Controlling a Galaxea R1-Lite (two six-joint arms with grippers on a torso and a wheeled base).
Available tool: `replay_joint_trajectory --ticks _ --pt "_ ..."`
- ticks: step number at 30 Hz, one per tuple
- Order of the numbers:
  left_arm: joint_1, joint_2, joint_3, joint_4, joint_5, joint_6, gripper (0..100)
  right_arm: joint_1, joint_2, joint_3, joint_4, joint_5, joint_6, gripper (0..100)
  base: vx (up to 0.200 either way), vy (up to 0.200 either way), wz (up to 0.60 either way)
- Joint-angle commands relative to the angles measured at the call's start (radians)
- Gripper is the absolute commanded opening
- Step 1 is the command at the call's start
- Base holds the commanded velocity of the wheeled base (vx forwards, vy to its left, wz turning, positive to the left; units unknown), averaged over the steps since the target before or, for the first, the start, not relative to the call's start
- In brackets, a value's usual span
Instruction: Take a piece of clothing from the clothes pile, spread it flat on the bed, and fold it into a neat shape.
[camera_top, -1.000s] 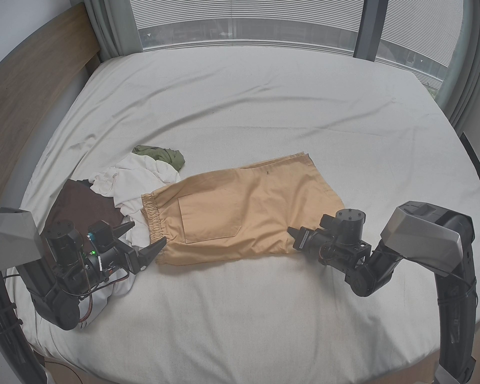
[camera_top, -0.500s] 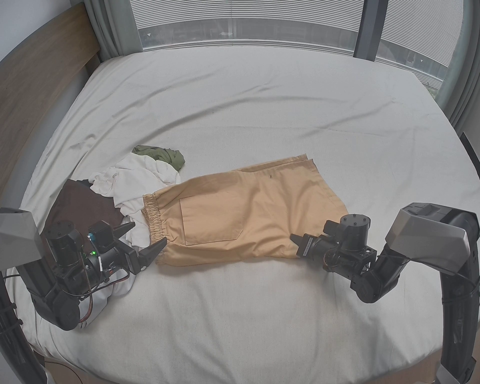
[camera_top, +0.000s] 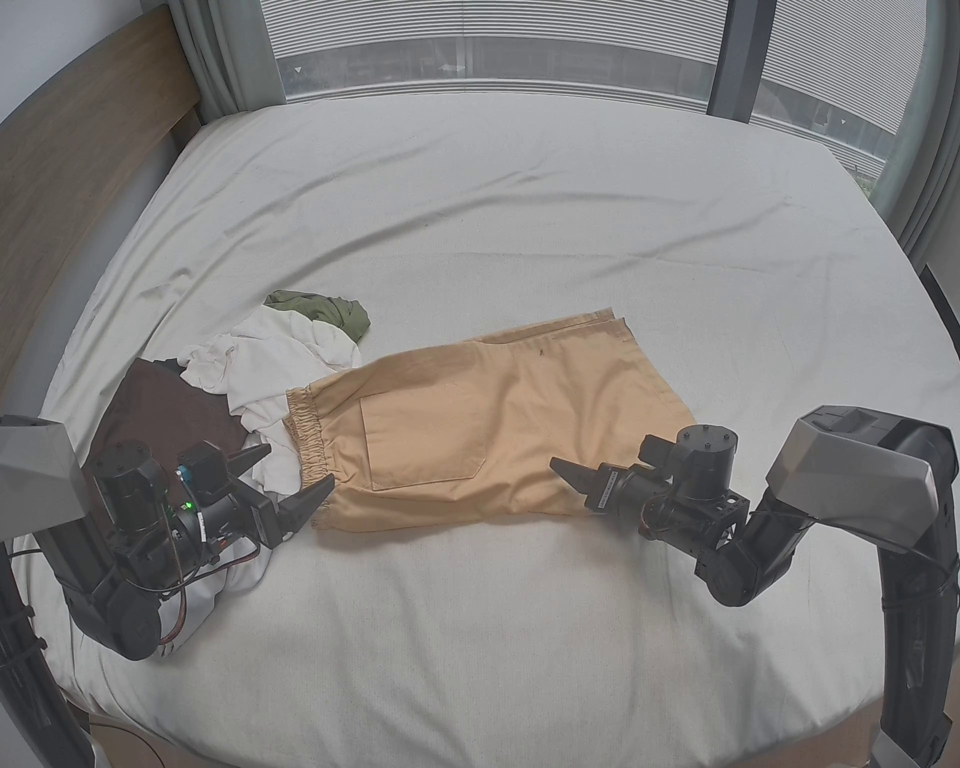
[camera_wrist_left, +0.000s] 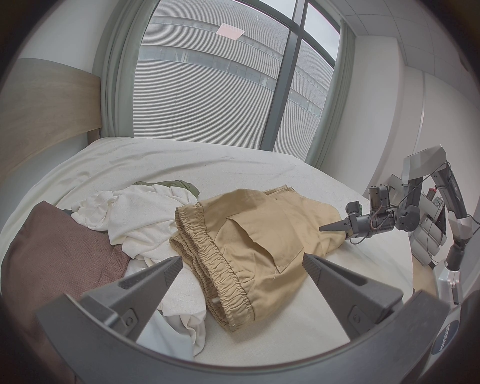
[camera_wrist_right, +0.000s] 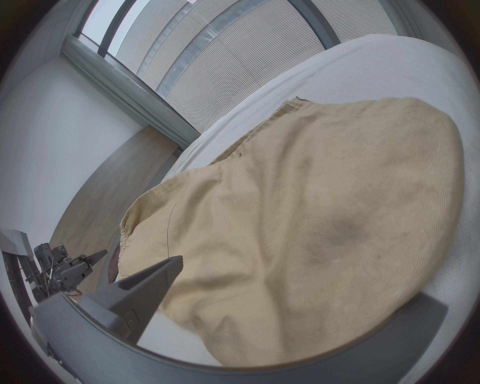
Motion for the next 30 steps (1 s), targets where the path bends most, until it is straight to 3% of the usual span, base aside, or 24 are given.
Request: replay_joint_trajectory --ticks 1,10,11,22,30 --pt "-0.001 0.005 0.0 -0.001 0.0 0.0 100 0.023 0.012 -0.045 0.02 -0.007 0.004 100 0.0 0.0 0.0" --pt "0.0 0.004 -0.001 -0.001 0.0 0.0 100 0.029 0.047 -0.099 0.066 -0.041 0.004 100 0.0 0.0 0.0" --pt "0.0 0.005 -0.001 -0.001 0.0 0.0 100 0.028 0.045 -0.097 0.064 -0.042 0.004 0 0.0 0.0 0.0" --pt "0.0 0.004 -0.001 -0.001 0.0 -0.002 100 0.029 0.025 -0.061 0.058 -0.044 0.002 0 0.0 0.0 0.0" --pt "0.0 0.001 0.0 -0.001 0.0 -0.003 100 0.029 -0.082 0.076 0.015 -0.045 -0.007 0 0.0 0.0 0.0"
